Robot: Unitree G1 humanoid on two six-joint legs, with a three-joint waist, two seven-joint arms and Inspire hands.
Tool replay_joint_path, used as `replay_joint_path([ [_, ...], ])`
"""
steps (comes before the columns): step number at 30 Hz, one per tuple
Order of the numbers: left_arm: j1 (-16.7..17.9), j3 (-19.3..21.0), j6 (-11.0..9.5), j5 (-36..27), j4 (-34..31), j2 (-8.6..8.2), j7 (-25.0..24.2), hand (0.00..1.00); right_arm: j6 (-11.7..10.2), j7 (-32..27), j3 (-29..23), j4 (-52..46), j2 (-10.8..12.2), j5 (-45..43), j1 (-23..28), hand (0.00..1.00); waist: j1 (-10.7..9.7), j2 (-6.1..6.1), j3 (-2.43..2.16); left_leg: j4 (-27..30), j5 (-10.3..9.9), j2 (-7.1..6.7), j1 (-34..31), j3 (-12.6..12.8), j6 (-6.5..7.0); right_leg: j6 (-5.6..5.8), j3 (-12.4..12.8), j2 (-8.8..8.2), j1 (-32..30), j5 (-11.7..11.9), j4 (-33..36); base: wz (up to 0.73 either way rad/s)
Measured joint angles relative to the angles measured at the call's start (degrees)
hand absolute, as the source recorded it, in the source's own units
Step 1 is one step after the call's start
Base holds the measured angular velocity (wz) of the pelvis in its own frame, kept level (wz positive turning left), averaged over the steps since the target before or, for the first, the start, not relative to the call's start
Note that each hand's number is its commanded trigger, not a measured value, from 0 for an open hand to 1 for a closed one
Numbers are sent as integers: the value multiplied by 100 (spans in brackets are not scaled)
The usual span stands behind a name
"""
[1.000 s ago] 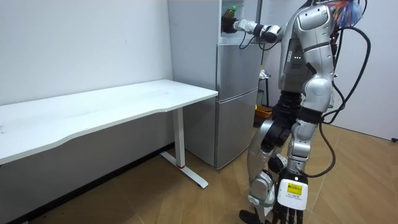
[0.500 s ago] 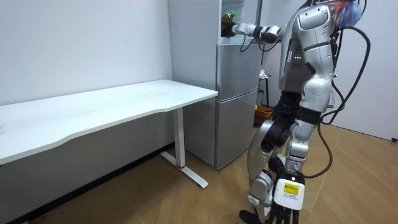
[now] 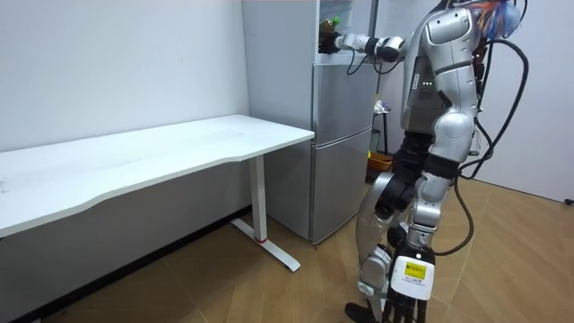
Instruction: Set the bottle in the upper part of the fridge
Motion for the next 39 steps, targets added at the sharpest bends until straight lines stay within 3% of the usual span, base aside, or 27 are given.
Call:
replay_joint_path([
  [6,14,3,4,-22,23,-3,114,0,108,-69,-1,-165,0,3,0,0,-80,-7,11,-36,-12,17,49,19,-21,-9,40,19,28,7,-7,-2],
  [8,16,5,3,-17,29,-5,122,0,116,-69,-5,-164,0,13,6,0,-120,-18,43,-50,-22,21,96,23,-33,-9,63,23,82,7,-19,0],
  [16,15,28,-12,30,21,-64,100,0,116,98,-26,-176,0,45,32,0,-208,-27,35,-88,-27,39,158,121,-28,-17,141,31,81,16,-21,-4],
  [19,16,34,-13,28,23,-68,100,0,116,136,-119,-455,0,43,233,0,-260,-14,25,-114,-27,40,180,141,-28,-15,179,42,91,19,-15,-3],
  [23,31,40,-12,27,30,-73,96,0,117,218,-252,-873,1,35,543,0,-339,80,-37,-144,-32,37,221,177,-19,-3,217,53,123,27,-11,-3],
  [26,30,170,-28,-4,61,-74,96,0,117,244,-256,-1006,0,17,739,0,-375,114,-59,-181,-31,38,323,202,-20,-1,262,53,195,25,-12,-6],
  [30,31,262,-21,-32,117,-88,97,0,123,253,-306,-1382,0,16,1051,0,-490,114,-56,-198,-28,39,364,203,-24,-1,292,45,223,25,-15,0],
  [32,31,279,-15,-32,135,-106,96,0,127,314,-480,-1648,0,15,1353,0,-502,122,-47,-226,-29,39,435,241,-23,-1,382,34,266,25,-15,-7],
  [36,12,280,-14,-40,196,-153,85,0,133,377,-514,-1769,0,-137,1502,0,-521,182,-23,-254,-35,45,502,324,-18,-2,546,45,259,26,-2,-17],
  [39,13,285,-17,-49,249,-153,84,0,133,379,-553,-1886,0,-213,1503,0,-584,211,-50,-265,-33,49,508,371,-17,-4,629,52,182,26,3,-13],
])
